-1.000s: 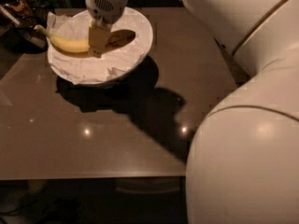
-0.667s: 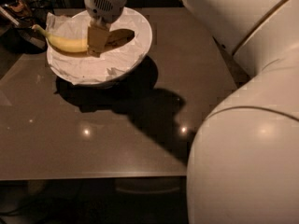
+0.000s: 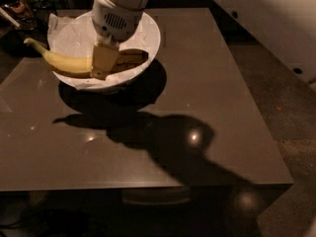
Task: Pick banana from white bowl
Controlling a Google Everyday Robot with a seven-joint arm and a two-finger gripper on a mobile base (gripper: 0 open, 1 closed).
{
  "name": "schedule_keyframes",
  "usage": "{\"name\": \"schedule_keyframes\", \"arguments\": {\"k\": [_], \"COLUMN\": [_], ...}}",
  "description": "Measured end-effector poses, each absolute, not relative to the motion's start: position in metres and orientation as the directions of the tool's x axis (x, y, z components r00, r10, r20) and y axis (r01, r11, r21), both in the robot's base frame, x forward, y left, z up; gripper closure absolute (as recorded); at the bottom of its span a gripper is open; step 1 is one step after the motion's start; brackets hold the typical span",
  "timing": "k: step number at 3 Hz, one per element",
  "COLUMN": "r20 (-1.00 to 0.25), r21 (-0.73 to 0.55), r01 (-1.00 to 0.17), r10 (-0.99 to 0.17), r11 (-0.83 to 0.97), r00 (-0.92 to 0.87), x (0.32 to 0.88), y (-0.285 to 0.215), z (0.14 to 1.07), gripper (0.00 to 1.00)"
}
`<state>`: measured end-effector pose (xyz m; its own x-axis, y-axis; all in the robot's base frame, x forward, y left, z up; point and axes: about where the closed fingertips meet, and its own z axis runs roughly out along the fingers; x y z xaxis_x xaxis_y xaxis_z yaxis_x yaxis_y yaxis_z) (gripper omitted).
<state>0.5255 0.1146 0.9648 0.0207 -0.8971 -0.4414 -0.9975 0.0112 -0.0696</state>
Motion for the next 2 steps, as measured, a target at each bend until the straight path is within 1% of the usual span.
{"name": "schedule_keyframes", "arguments": {"k": [1,2], "r20": [-0.426,-0.425], "r21": [-0.052,-0.055], "r01": [-0.998,-0.998], "r10": [-0.905,-0.905], "r11": [0.042,0.042], "r00": [-0.016,-0.014], "x": [0.4593,0.4573], "y": [0.1036,0.1031], "z": [0.9631,0.9639], "gripper": [1.0,1.0]}}
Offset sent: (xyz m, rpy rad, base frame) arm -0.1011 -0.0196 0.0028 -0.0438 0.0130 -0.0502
